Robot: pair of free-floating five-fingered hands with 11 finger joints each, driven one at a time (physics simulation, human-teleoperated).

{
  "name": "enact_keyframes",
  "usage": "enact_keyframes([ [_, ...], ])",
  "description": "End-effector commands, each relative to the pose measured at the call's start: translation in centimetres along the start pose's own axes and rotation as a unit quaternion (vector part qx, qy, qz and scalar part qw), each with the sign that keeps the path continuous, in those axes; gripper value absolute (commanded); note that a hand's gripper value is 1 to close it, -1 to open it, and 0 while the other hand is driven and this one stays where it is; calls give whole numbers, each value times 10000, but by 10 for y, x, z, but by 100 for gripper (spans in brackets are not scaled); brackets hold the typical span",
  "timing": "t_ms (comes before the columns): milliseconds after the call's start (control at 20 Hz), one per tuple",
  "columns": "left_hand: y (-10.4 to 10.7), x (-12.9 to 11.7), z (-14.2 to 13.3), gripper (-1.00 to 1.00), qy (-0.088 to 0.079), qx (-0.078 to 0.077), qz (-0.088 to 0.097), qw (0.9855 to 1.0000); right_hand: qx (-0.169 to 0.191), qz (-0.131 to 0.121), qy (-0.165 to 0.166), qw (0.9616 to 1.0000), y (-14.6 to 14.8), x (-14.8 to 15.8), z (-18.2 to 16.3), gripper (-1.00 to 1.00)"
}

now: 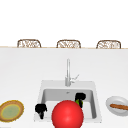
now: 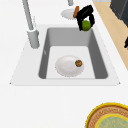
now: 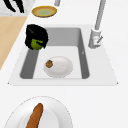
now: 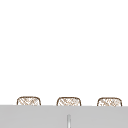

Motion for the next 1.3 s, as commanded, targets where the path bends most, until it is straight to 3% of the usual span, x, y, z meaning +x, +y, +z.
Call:
enact_keyframes([
  [0, 0, 0, 0, 0, 0, 0, 0, 10000, -98, 35, 1, 9999, 18, 0, -35, 100],
  [1000, 0, 0, 0, 0, 0, 0, 0, 10000, -16, 30, 26, 10000, 111, 27, -236, 100],
  [1250, 0, 0, 0, 0, 0, 0, 0, 10000, -112, -57, 127, 9998, 137, 15, -276, 100],
])
